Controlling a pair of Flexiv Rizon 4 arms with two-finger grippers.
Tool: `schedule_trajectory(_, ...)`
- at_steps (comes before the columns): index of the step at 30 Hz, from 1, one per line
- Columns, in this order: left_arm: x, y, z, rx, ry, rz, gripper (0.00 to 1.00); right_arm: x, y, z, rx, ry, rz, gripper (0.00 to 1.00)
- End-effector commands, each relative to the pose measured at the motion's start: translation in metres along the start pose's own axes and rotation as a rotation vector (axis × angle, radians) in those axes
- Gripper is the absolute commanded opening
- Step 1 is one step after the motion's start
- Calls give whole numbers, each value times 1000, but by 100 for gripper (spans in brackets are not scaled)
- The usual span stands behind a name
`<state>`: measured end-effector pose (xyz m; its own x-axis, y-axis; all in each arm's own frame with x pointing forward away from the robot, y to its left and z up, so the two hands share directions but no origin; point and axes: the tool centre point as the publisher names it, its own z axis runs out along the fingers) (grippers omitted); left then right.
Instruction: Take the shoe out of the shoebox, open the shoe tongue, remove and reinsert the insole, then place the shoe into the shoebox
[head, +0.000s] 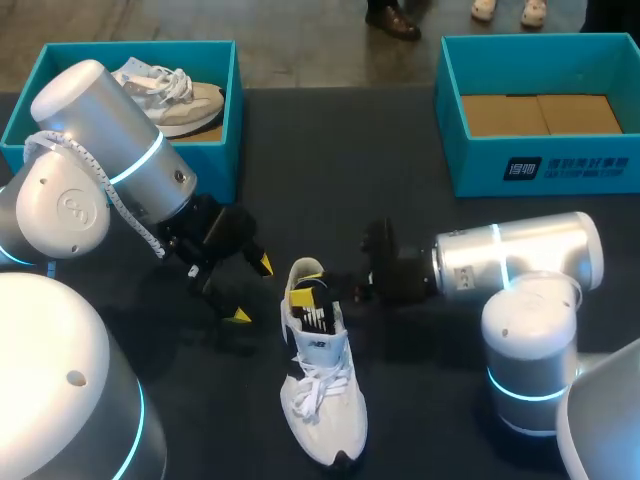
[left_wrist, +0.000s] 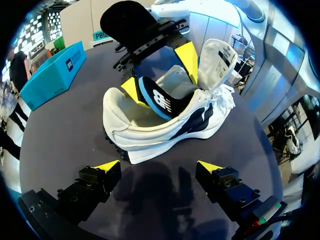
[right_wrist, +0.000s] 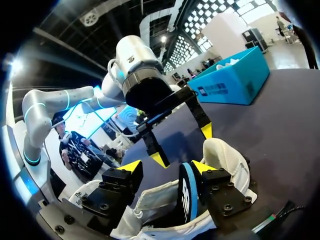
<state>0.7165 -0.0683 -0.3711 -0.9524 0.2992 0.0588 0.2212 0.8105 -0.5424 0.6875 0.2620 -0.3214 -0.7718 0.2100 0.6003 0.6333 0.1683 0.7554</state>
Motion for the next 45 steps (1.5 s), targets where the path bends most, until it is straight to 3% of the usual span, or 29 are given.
schedule_trajectory(1,0,0,0,-2,-1,0,100,7,1,-12,17,-47,7,64)
schedule_trajectory(10,0,0,0,-2,-1,0,100,6,14,-41,21,-142,-1,77)
schedule_trajectory(19,0,0,0,-2,-1,0,100,17,26,-64,84,-286,-6,75)
schedule_trajectory(21,0,0,0,-2,-1,0,100,21,28,-65,110,-318,-9,68)
schedule_trajectory(23,0,0,0,-2,-1,0,100,25,30,-65,147,-363,-9,49)
schedule_trajectory(24,0,0,0,-2,-1,0,100,27,31,-65,158,-377,-10,47)
schedule_trajectory(28,0,0,0,-2,-1,0,100,34,33,-65,192,-435,-9,0)
schedule_trajectory(33,0,0,0,-2,-1,0,100,40,34,-61,274,-562,15,0)
schedule_trajectory(35,0,0,0,-2,-1,0,100,47,35,-59,266,-590,2,0)
schedule_trajectory(45,0,0,0,-2,-1,0,100,47,35,-59,266,-590,2,0)
